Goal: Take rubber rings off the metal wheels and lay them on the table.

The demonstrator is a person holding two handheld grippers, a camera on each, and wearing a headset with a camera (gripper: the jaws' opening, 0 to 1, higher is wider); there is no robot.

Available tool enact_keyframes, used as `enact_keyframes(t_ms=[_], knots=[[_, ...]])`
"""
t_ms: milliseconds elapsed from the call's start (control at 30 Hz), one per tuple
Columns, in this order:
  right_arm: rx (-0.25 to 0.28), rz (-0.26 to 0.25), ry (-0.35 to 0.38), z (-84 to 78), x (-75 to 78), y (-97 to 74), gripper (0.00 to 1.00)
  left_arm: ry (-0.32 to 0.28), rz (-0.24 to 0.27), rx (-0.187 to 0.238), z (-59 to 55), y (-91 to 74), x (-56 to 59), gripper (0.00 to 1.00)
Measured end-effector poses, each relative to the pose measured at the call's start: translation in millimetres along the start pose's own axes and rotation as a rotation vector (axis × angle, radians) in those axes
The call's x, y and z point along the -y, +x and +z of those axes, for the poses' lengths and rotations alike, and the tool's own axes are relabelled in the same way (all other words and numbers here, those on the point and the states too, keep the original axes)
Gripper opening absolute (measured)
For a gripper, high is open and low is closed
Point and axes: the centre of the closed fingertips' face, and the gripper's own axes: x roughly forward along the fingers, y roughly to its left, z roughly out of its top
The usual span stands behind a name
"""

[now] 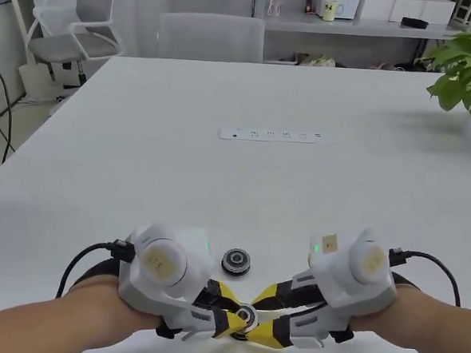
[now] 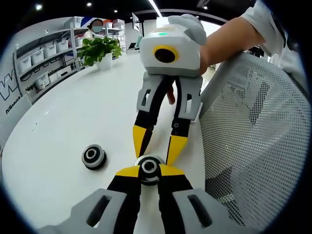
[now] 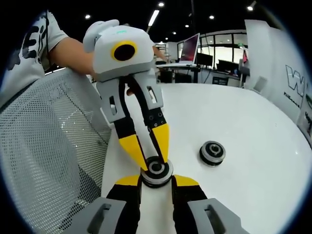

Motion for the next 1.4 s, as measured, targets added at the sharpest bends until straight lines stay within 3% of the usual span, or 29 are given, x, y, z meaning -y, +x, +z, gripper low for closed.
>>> enact_keyframes(t_ms=[1100,1167,1267,1400], knots=[[-0.052,-0.034,0.037,-0.6,0.7,-1.1,0.2,0.004,0.008,-0.008,0.9,0.1,-0.8,0.08],[-0.053,-0.032,0.028,-0.5,0.7,-1.1,0.2,0.004,0.008,-0.009,1.0,0.1,-0.7,0.08],[-0.069,-0.03,-0.075,-3.1,1.5,-2.6,0.18,0.003,0.008,-0.009,0.8,0.2,-0.7,0.08],[-0.069,-0.033,-0.029,-5.9,2.0,-5.0,0.14,0.003,0.008,-0.01,0.6,0.3,-0.8,0.08]])
